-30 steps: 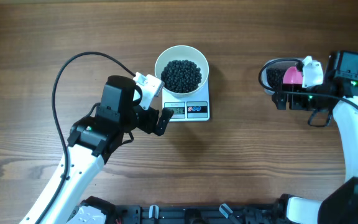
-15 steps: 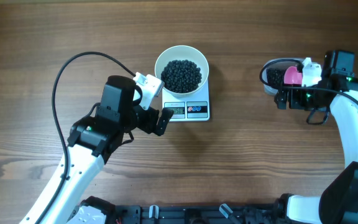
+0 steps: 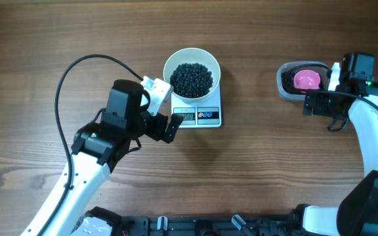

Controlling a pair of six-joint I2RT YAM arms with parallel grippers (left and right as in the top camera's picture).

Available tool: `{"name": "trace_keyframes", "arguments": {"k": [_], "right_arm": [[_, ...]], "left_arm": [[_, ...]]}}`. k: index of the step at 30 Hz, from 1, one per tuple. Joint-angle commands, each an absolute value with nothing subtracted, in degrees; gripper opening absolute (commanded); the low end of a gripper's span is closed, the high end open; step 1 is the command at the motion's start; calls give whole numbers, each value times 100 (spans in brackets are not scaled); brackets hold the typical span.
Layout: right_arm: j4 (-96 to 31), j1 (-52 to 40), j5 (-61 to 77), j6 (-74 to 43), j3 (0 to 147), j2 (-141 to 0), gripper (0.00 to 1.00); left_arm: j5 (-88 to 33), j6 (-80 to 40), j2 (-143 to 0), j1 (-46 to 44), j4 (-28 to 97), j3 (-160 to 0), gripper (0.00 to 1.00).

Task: Scoop item into bowl and weigh 150g on scale
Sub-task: 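Open the right gripper to release the scoop in the tub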

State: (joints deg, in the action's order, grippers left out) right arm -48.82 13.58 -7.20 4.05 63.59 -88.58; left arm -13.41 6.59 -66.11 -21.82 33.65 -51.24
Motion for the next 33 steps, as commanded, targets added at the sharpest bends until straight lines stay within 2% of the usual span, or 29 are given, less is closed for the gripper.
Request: {"name": "trace_keyframes", "arguments": {"k": [1, 8, 21, 33], "right_arm": [[-4908, 1345, -1304, 279, 6355, -8908, 100], [-4960, 1345, -1135, -40, 6648, -8364, 100], [-5448, 1345, 1138, 148, 6624, -6062, 100], [-5771, 1345, 1146, 740, 6615, -4871, 100]], "left_arm": [[-1391, 725, -6654, -2202, 3367, -5098, 100], [-1391, 725, -6654, -2202, 3365, -5098, 100], [-1389, 725, -6654, -2202, 3367, -5098, 100], [-1389, 725, -6654, -2202, 3367, -5098, 100]]}}
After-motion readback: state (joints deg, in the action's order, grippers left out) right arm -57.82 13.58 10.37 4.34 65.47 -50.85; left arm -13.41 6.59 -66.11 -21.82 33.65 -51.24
